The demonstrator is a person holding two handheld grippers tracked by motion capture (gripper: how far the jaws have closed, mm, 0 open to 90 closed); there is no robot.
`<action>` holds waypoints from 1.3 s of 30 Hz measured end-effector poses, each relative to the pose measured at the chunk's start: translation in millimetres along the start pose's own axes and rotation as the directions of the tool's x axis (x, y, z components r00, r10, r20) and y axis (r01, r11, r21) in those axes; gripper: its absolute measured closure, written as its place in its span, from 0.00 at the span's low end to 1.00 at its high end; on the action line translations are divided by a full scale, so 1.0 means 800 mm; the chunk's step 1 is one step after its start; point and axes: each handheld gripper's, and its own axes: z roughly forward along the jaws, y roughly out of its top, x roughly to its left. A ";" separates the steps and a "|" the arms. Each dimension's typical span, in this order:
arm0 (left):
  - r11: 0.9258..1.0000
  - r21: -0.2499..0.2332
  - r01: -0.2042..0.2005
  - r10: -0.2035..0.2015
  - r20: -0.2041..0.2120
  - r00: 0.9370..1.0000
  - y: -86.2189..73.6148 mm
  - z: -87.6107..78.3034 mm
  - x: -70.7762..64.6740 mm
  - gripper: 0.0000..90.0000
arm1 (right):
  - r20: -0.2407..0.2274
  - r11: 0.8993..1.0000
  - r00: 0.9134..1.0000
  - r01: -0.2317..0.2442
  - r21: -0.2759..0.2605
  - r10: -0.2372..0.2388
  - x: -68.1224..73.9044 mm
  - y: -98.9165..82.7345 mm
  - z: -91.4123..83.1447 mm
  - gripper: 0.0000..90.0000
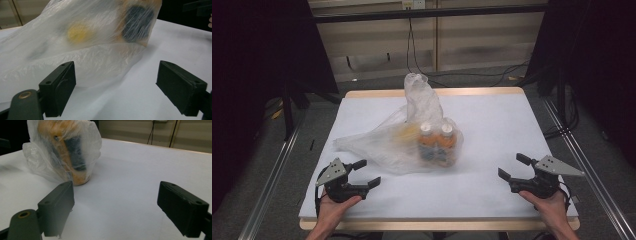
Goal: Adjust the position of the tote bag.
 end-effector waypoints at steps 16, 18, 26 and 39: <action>0.999 0.031 0.036 -0.037 0.023 0.999 0.001 0.004 0.000 0.25 | -0.072 0.997 0.997 -0.006 0.081 0.012 0.002 0.003 0.005 0.32; 0.999 0.039 0.035 -0.036 0.034 0.999 0.002 0.006 -0.001 0.25 | -0.084 0.996 0.996 -0.007 0.089 0.015 0.003 0.003 0.006 0.34; 1.000 0.009 0.018 -0.018 0.061 0.998 0.014 0.002 -0.008 0.35 | -0.129 0.994 0.992 0.022 0.107 -0.008 0.011 0.008 0.012 0.42; 0.999 -0.035 -0.014 0.016 0.051 0.999 0.055 0.011 -0.005 0.45 | -0.181 0.991 0.983 0.032 0.130 -0.008 0.020 0.014 0.019 0.52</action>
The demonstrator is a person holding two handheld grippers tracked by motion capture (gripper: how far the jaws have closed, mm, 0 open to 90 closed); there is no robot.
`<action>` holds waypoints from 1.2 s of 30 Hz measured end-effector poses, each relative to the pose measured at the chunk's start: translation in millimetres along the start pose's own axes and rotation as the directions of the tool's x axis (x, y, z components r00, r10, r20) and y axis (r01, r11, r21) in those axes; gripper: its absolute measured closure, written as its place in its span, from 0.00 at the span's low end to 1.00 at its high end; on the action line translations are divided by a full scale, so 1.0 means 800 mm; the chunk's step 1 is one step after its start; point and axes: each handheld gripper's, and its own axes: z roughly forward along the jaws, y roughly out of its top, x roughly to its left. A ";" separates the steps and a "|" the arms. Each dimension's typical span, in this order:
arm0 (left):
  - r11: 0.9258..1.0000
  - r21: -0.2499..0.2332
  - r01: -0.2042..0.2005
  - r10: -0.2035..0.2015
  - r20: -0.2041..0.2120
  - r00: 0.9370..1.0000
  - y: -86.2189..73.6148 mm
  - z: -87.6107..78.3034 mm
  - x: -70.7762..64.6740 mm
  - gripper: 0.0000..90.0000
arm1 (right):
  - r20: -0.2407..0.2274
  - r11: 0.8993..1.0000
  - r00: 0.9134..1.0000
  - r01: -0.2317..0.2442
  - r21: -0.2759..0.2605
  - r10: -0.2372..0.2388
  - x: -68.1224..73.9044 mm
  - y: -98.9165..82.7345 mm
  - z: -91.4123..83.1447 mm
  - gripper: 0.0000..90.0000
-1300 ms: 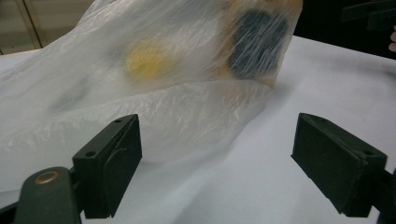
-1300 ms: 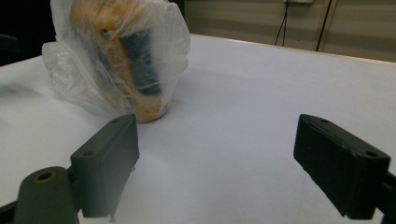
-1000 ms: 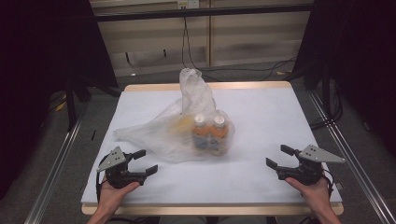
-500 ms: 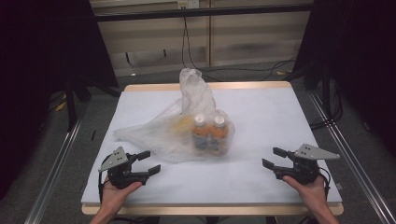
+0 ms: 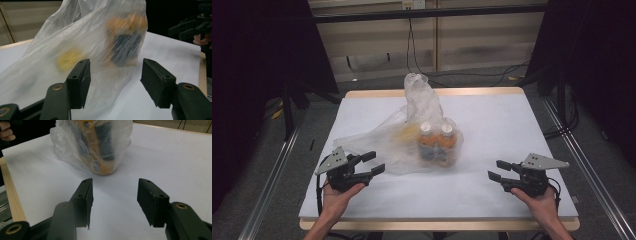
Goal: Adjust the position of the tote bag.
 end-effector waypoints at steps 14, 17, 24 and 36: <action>0.999 -0.025 -0.036 0.036 0.018 0.999 0.052 0.039 0.006 0.50 | -0.031 0.999 0.999 0.013 0.033 -0.012 0.008 0.002 0.010 0.55; 0.999 -0.026 -0.041 0.042 0.031 0.999 0.057 0.046 0.008 0.51 | -0.032 0.999 0.999 0.017 0.034 -0.016 0.007 0.002 0.010 0.55; 0.999 -0.041 -0.027 0.029 0.041 0.999 0.075 0.069 0.013 0.57 | -0.036 0.999 0.999 0.011 0.041 -0.009 0.006 0.001 0.010 0.54; 0.998 -0.062 -0.031 0.037 0.086 0.996 0.103 0.099 0.016 0.61 | -0.039 0.999 0.999 0.008 0.044 -0.007 0.004 0.000 0.010 0.53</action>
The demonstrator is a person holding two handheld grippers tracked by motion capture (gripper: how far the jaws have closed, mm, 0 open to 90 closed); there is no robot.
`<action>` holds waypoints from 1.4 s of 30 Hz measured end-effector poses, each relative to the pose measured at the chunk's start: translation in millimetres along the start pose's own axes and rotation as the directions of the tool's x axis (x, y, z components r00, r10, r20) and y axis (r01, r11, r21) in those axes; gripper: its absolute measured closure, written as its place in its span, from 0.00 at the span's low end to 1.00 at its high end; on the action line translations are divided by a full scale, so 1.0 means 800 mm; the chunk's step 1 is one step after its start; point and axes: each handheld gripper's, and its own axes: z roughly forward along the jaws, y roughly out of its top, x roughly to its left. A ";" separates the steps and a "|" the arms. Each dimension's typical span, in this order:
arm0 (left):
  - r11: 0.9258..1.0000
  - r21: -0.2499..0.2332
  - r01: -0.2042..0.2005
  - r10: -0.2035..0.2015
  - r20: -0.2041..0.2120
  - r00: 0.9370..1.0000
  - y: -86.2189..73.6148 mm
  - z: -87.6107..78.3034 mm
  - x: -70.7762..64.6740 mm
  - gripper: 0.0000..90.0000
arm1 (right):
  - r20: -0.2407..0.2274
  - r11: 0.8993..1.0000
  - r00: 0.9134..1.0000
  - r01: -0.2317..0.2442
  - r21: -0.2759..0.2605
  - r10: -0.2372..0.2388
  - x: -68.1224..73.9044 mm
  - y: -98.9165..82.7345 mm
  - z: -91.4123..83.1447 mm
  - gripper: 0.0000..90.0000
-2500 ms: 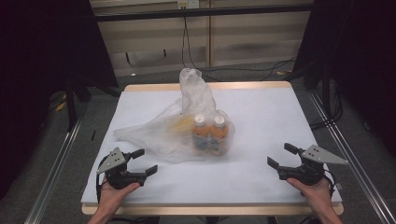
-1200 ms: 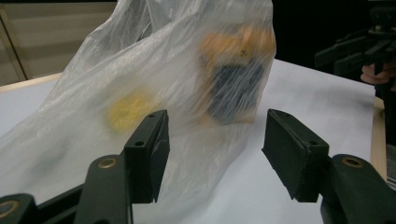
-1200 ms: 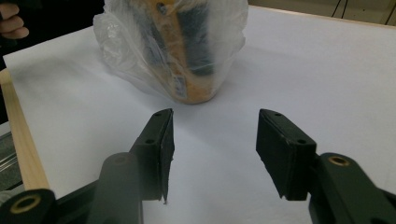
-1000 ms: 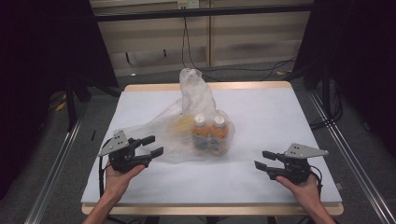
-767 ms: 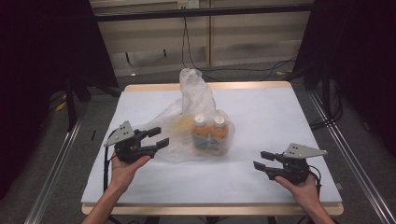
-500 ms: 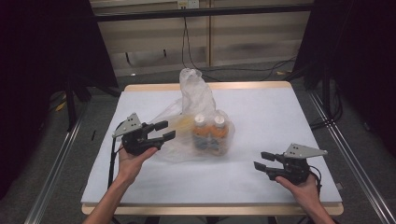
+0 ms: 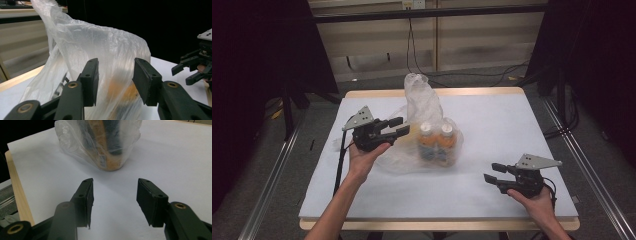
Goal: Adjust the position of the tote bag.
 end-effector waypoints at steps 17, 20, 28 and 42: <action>0.998 0.056 -0.010 0.008 0.036 0.999 -0.010 0.023 0.003 1.00 | -0.002 1.000 1.000 -0.020 -0.004 0.020 -0.002 -0.001 -0.004 0.51; 1.000 0.027 -0.016 0.016 0.027 1.000 -0.007 0.020 0.000 1.00 | 0.001 1.000 1.000 -0.024 -0.004 0.024 -0.002 0.000 -0.004 0.51; 0.999 0.016 -0.044 0.043 0.067 0.997 0.001 0.022 -0.015 1.00 | -0.025 0.999 0.999 -0.030 -0.019 0.030 0.004 0.008 -0.004 0.51; 0.995 0.006 -0.098 0.096 0.167 0.981 0.012 0.038 -0.051 1.00 | -0.026 0.997 1.000 0.000 -0.079 -0.002 0.010 0.050 -0.012 0.51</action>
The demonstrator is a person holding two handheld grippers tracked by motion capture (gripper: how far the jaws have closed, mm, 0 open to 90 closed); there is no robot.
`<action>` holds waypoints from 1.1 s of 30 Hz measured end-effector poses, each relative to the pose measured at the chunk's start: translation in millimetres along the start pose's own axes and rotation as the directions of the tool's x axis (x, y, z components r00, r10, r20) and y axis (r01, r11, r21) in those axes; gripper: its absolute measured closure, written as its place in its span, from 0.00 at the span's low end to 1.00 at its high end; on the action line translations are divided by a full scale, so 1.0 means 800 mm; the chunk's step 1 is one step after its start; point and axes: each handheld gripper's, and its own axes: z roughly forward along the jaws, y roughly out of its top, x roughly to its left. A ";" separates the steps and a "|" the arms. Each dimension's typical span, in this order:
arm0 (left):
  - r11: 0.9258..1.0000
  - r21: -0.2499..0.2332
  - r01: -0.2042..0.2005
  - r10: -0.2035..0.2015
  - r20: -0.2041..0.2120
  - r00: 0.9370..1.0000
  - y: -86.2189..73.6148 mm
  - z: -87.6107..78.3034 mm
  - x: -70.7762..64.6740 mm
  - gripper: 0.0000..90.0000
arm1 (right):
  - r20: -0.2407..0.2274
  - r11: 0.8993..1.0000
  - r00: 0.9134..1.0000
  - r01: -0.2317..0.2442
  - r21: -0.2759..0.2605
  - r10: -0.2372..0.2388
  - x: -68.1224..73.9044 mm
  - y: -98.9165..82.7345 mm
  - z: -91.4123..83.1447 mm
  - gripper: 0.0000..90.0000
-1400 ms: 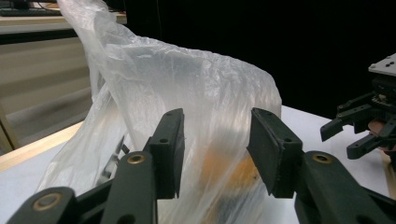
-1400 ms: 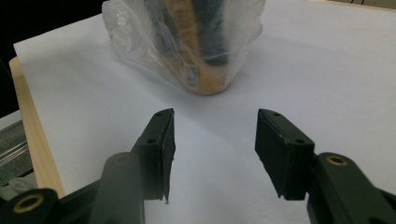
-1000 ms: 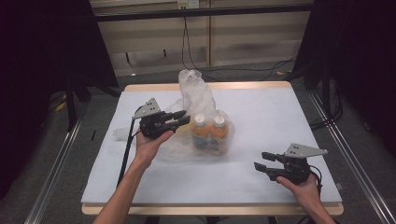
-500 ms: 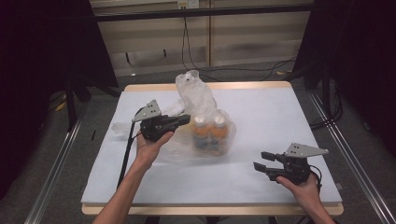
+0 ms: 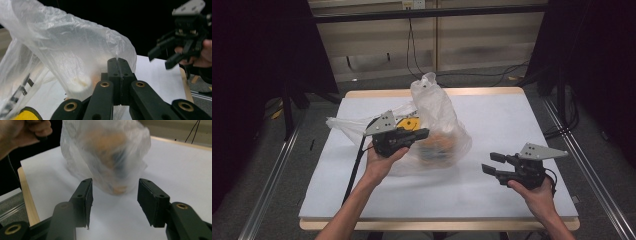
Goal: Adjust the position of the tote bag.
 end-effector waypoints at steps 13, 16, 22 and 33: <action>0.999 0.029 -0.029 0.027 0.047 0.999 -0.003 0.016 -0.017 1.00 | -0.017 0.997 0.998 0.056 -0.059 -0.057 0.003 0.066 0.028 0.50; 0.999 0.040 -0.025 0.023 0.049 0.999 -0.006 0.020 -0.020 1.00 | -0.022 0.995 0.998 0.062 -0.079 -0.064 0.003 0.078 0.030 0.49; 0.997 0.067 -0.038 0.032 0.085 0.996 -0.010 0.032 -0.026 1.00 | -0.026 0.992 0.996 0.086 -0.092 -0.088 -0.004 0.100 0.039 0.46; 0.991 0.109 -0.075 0.057 0.154 0.986 -0.013 0.054 -0.046 1.00 | -0.008 0.989 0.995 0.096 -0.113 -0.098 -0.008 0.118 0.041 0.44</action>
